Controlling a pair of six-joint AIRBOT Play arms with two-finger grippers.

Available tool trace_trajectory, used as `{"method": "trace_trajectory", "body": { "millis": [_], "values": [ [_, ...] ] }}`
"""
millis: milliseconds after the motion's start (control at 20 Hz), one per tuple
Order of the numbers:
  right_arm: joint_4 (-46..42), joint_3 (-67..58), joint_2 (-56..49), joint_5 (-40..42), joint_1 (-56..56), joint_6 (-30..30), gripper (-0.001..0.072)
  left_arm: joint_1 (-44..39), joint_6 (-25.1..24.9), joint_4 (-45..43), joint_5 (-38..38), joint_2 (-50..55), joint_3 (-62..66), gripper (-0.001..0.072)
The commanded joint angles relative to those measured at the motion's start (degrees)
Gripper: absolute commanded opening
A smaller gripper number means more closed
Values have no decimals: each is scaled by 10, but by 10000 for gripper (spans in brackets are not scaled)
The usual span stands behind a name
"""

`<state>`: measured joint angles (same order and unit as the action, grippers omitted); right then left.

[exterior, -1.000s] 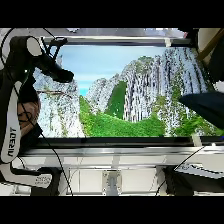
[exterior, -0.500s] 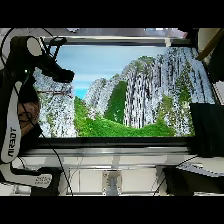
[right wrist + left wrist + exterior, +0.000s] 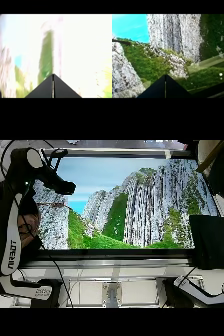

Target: Fold the clothes and pants, and hang the long-sleeved shirts on hangers.

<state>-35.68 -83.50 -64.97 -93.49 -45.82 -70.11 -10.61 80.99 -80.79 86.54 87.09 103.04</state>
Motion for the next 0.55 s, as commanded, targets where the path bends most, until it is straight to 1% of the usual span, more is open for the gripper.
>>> {"method": "trace_trajectory", "body": {
  "millis": [0,150,200,350,500],
  "values": [
    [-23,-2,17,-4,160,16,57,0,0,4,3,1,0,15],
    [-107,-2,17,0,252,14,57,0,0,4,3,2,0,15],
    [-126,-2,17,0,272,4,57,0,0,4,3,2,0,14],
    [-140,-2,17,-1,310,-29,57,0,0,4,3,2,0,15],
    [-140,-2,17,-3,330,-29,57,0,0,4,3,2,0,15]
  ]
}}
